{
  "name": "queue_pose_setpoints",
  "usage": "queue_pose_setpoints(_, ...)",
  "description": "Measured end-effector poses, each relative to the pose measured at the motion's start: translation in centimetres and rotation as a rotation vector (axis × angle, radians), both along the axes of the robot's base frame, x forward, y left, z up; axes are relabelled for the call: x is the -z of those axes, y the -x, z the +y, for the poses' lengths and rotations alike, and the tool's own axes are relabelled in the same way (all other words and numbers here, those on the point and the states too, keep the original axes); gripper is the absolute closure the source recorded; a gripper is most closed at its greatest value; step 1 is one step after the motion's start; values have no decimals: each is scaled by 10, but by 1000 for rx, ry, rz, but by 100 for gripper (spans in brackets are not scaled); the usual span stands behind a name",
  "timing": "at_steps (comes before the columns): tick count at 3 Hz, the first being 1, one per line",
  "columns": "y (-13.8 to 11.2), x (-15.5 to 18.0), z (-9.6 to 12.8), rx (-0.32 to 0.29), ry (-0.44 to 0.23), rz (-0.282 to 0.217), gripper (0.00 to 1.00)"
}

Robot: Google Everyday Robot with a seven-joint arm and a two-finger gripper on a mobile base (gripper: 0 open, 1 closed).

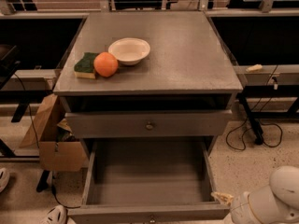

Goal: Close middle drawer

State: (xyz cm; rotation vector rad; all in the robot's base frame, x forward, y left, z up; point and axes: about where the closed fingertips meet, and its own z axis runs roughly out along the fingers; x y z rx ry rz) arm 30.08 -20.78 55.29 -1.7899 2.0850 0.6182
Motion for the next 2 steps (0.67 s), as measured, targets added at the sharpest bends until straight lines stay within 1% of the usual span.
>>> queue_pose_setpoints(1, 0, -2, 0, 0, 3, -3, 0)
queue_pose_setpoints(2, 6, 1, 0, 11, -16, -3, 0)
